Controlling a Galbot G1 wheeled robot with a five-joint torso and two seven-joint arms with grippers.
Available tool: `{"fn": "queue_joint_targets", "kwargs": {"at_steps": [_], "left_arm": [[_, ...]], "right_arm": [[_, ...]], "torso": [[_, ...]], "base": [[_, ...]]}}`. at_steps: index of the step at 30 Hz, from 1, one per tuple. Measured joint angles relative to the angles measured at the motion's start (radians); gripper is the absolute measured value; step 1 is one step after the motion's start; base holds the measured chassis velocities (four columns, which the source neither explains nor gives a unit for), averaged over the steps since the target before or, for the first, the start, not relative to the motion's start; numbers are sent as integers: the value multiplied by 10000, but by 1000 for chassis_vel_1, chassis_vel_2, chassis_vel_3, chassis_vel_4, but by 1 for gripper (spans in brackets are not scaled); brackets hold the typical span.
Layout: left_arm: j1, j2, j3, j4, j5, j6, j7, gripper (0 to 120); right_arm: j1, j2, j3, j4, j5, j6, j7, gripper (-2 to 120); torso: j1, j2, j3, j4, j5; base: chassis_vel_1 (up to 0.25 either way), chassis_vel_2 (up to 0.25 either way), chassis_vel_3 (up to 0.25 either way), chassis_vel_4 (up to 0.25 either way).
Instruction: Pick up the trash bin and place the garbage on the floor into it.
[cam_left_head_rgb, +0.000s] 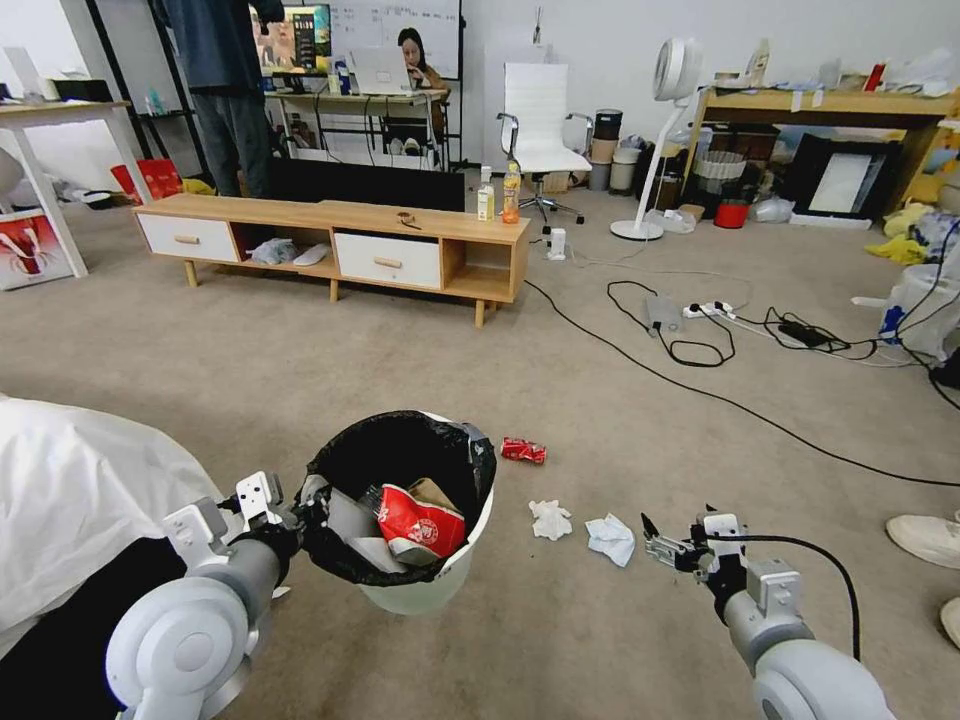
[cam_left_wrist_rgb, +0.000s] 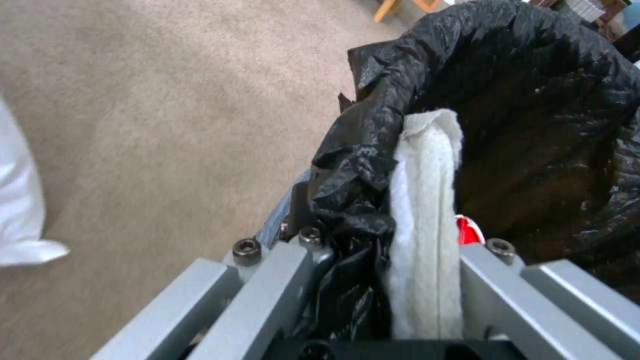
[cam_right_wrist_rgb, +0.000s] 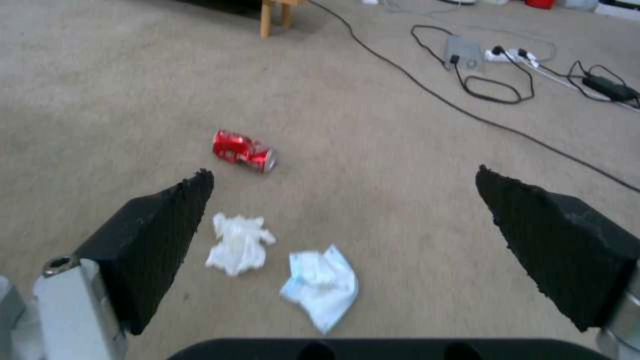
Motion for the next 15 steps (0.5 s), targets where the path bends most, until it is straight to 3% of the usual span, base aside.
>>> {"fn": "queue_joint_targets", "kwargs": {"at_steps": [8,15], "left_arm": [[-41,-61,68,72,56,0,16,7],[-104,-52,84,151,54,-3,23,7]], "right_arm": [[66,-37,-2,-119,-3,254,-106,100],[186,-59,-24,-255,39,282,-106,100]], "torso": [[3,-2,5,5,2],[1,-1,0,0,1]], "base": [[-167,193,196,-165],[-2,4,12,-13]]}}
